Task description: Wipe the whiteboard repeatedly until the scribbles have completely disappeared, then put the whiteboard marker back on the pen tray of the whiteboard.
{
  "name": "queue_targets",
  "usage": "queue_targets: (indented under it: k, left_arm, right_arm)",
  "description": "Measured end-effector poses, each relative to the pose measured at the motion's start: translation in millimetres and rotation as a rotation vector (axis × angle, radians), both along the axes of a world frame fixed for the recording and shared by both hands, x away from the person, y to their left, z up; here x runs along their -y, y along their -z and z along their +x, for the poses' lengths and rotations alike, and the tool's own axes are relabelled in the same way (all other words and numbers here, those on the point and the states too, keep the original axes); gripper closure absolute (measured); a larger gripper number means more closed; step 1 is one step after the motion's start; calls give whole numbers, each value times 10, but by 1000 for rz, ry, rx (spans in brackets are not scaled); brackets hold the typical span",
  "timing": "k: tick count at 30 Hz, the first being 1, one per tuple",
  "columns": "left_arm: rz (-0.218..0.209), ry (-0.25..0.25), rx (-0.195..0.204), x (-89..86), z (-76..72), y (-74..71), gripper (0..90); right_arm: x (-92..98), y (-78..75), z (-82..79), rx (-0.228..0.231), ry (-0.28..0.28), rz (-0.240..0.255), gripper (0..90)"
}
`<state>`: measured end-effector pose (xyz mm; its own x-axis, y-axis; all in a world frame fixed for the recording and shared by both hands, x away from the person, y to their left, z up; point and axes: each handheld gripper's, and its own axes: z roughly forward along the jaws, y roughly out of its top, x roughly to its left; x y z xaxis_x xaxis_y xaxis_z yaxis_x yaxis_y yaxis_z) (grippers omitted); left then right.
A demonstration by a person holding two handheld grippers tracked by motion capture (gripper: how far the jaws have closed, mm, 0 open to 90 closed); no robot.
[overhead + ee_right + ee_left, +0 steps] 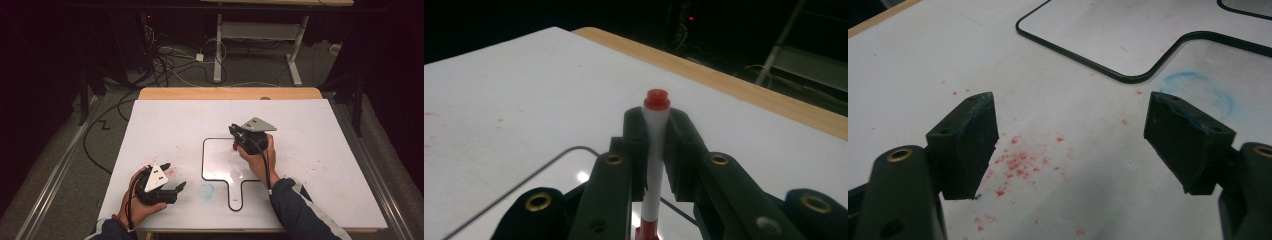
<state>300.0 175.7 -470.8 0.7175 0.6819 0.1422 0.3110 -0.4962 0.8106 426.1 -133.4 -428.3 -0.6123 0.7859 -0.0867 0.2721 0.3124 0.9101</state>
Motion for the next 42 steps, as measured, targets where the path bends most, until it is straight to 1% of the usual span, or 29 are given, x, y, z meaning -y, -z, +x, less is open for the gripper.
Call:
queue_targets:
  k: [2,5,6,7,8,9,10,11,12,13,14,15,16,18,22,25,28,31,34,35,36,38,40,41,42]
  left_arm:
    - [-1,1,-2,-9,4,-1,206]
    - [-3,3,1,-19,1,-4,206]
    - [-8,1,1,-18,0,-3,206]
    - [-9,2,2,-20,-2,-4,206]
    - [-10,2,2,-21,-3,-6,206]
    - [-10,1,3,-22,-5,-7,206]
    - [-9,1,4,-21,-6,-8,207]
    - [-9,3,4,-22,-8,-10,206]
    - [-9,3,4,-22,-9,-9,206]
    - [-8,4,3,-22,-8,-7,206]
    - [-7,4,2,-21,-5,-3,206]
    - [-5,3,0,-19,0,1,206]
    - [-1,2,-2,-15,3,5,206]
    - [8,3,-2,-8,5,6,207]
    - [12,-8,-2,-1,9,7,213]
    - [16,-13,-2,9,14,7,213]
    - [18,-15,1,20,7,4,213]
    - [28,-15,2,22,8,4,213]
    - [28,-16,6,20,15,-5,214]
    - [31,-15,22,19,19,-17,213]
    - [26,-17,15,22,13,-17,213]
    - [27,-18,16,24,12,-20,213]
    - [30,-14,16,28,11,-20,212]
    - [33,-11,17,31,12,-20,212]
    - [36,-10,17,34,15,-21,212]
  right_arm:
    - [-93,7,-17,-15,-33,23,817]
    - [-205,6,-70,-25,-71,26,816]
    - [-230,2,-87,-17,-79,6,817]
    - [-247,-1,-93,-4,-82,-11,817]
    - [-245,0,-85,-2,-80,-13,817]
    - [-233,1,-67,-1,-69,-14,817]
    - [-212,3,-43,13,-47,-27,817]
    - [-185,2,-17,25,-23,-43,817]
    - [-141,-2,10,25,-8,-46,817]
    - [-93,-9,29,14,10,-38,817]
    - [-44,-17,41,6,13,-32,817]
    - [-4,-23,37,-11,15,-14,817]
    - [40,-30,36,-13,7,-8,817]
    - [126,-59,0,-29,-3,26,817]
    - [293,-172,-106,-13,-20,55,816]
    - [399,-255,-173,-7,-41,61,816]
    - [511,-322,-253,-14,-58,72,816]
    - [650,-392,-324,-52,-62,81,815]
    - [810,-461,-397,-73,-49,97,814]
    - [864,-481,-418,-81,-45,101,814]
    - [918,-496,-439,-93,-45,108,814]
    - [1004,-503,-471,-127,-45,110,814]
    - [1064,-482,-491,-165,-46,93,813]
    - [1085,-459,-490,-172,-43,81,813]
    - [1100,-430,-482,-189,-42,65,813]
